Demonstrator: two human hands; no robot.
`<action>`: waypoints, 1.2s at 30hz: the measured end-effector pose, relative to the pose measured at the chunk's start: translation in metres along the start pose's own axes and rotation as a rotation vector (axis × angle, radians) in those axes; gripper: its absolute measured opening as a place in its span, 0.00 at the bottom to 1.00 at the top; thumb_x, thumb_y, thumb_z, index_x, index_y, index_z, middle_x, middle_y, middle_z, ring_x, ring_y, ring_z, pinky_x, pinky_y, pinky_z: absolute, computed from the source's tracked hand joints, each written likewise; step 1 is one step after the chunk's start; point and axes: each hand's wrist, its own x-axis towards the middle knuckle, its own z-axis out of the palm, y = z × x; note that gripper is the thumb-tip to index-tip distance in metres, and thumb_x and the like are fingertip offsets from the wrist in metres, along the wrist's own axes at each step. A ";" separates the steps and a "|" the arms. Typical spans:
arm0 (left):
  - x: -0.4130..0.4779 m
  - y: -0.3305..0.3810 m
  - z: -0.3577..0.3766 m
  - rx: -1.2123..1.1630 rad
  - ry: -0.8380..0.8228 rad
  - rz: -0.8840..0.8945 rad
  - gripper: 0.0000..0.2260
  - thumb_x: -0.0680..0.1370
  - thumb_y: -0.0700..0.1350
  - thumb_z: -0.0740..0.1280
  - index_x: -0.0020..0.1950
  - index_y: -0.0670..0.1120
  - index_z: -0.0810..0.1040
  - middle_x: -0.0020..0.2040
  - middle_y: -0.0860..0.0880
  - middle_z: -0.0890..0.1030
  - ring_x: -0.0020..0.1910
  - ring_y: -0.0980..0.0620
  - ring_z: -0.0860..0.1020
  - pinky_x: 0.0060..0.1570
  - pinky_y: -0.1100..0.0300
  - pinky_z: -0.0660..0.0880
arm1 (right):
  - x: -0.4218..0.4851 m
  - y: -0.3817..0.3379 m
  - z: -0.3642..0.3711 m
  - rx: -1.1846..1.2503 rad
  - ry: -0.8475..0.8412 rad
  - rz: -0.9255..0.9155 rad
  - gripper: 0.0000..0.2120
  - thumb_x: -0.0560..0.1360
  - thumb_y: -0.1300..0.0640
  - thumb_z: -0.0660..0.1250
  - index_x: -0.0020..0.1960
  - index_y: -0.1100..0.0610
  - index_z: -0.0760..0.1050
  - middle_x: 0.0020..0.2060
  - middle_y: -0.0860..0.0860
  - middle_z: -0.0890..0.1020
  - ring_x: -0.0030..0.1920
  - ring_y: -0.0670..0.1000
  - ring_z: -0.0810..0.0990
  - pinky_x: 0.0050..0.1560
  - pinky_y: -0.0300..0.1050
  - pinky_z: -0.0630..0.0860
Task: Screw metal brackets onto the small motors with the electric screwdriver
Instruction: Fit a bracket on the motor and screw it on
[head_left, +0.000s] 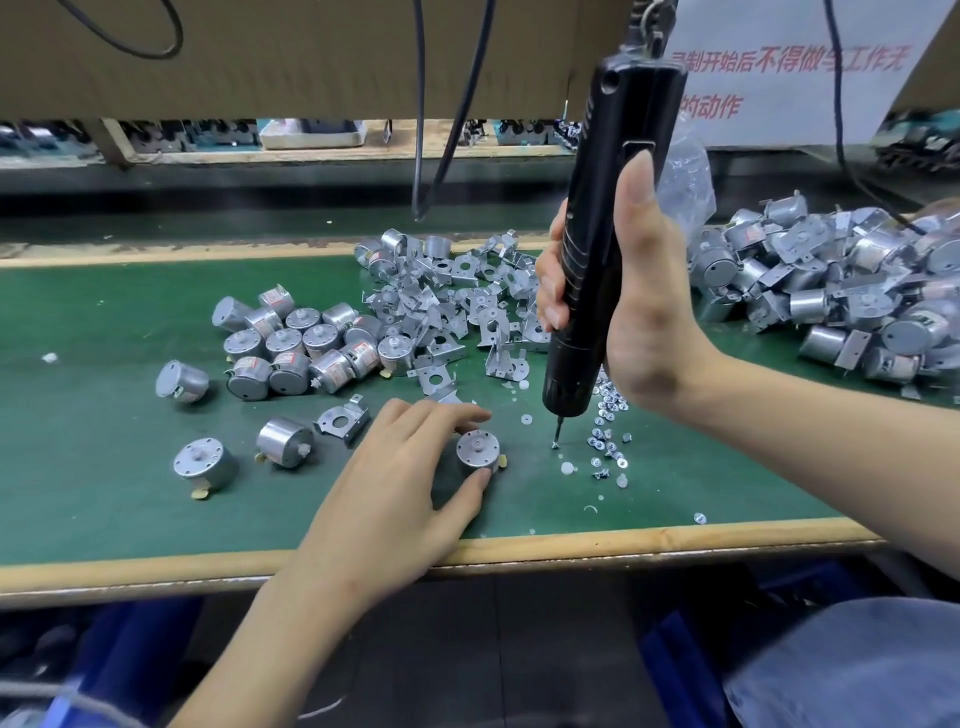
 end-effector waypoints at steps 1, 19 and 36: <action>0.000 0.000 0.000 -0.004 0.004 0.000 0.17 0.76 0.47 0.71 0.64 0.51 0.75 0.56 0.59 0.77 0.54 0.54 0.72 0.56 0.61 0.69 | 0.000 0.000 0.000 -0.001 0.001 0.002 0.38 0.61 0.24 0.68 0.44 0.59 0.69 0.27 0.51 0.73 0.26 0.51 0.70 0.30 0.43 0.70; 0.000 -0.002 0.002 0.019 0.012 -0.032 0.17 0.76 0.49 0.71 0.63 0.50 0.75 0.58 0.60 0.78 0.55 0.53 0.71 0.56 0.60 0.70 | -0.002 0.001 0.004 0.016 -0.039 0.043 0.38 0.58 0.22 0.68 0.43 0.58 0.70 0.27 0.53 0.72 0.25 0.52 0.69 0.30 0.44 0.68; 0.000 0.001 0.004 0.077 0.049 -0.030 0.19 0.76 0.54 0.70 0.64 0.50 0.75 0.55 0.57 0.77 0.55 0.52 0.71 0.57 0.60 0.68 | -0.004 0.004 0.007 0.020 -0.055 0.048 0.38 0.60 0.23 0.68 0.43 0.58 0.69 0.27 0.52 0.73 0.24 0.51 0.70 0.30 0.42 0.69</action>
